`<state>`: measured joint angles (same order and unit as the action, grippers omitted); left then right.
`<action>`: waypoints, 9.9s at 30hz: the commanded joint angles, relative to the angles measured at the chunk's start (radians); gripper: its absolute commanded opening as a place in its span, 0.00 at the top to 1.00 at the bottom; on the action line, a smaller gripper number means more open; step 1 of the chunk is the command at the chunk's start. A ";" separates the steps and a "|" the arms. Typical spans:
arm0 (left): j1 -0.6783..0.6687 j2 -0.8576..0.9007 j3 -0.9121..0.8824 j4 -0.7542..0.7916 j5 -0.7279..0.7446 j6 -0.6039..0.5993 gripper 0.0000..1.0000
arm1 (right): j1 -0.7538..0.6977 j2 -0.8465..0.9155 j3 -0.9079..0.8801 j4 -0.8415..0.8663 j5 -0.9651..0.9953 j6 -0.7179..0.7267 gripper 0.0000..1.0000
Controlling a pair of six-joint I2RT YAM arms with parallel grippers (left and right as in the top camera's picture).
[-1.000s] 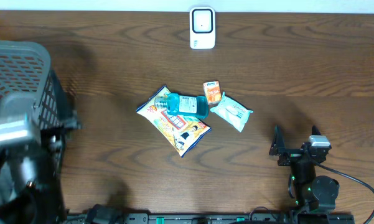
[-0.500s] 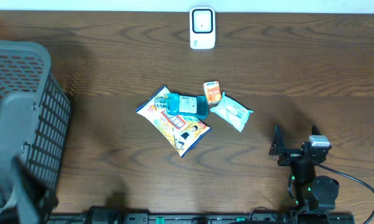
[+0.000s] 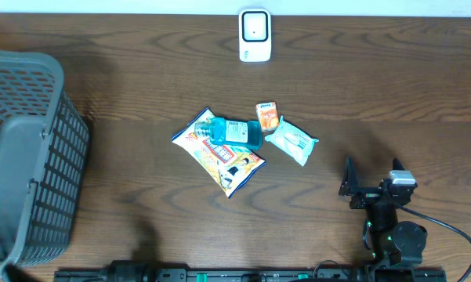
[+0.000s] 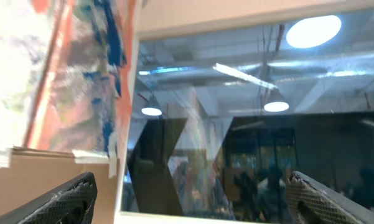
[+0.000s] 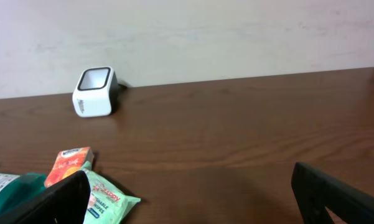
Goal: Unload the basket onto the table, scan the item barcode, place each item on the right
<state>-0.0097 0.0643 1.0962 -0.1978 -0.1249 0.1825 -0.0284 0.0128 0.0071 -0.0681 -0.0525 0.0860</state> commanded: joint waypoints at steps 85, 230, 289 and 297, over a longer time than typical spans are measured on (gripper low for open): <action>0.032 -0.061 -1.008 0.180 0.330 -0.402 0.03 | 0.246 0.892 0.941 -0.673 -0.257 0.205 0.01; 0.032 -0.053 -1.092 0.135 0.206 -0.495 0.03 | 0.726 2.199 1.674 -0.475 -0.238 -0.659 0.30; 0.032 -0.053 -1.092 0.135 0.206 -0.495 0.03 | 0.713 2.066 1.958 -0.703 0.257 0.179 0.75; 0.032 -0.053 -1.092 0.135 0.206 -0.495 0.03 | 0.713 1.989 1.963 -0.710 0.261 0.217 0.72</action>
<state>0.0189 0.0185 0.0223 -0.0326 0.0750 -0.3115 0.6857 2.1002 1.9305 -0.7891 0.1822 0.2577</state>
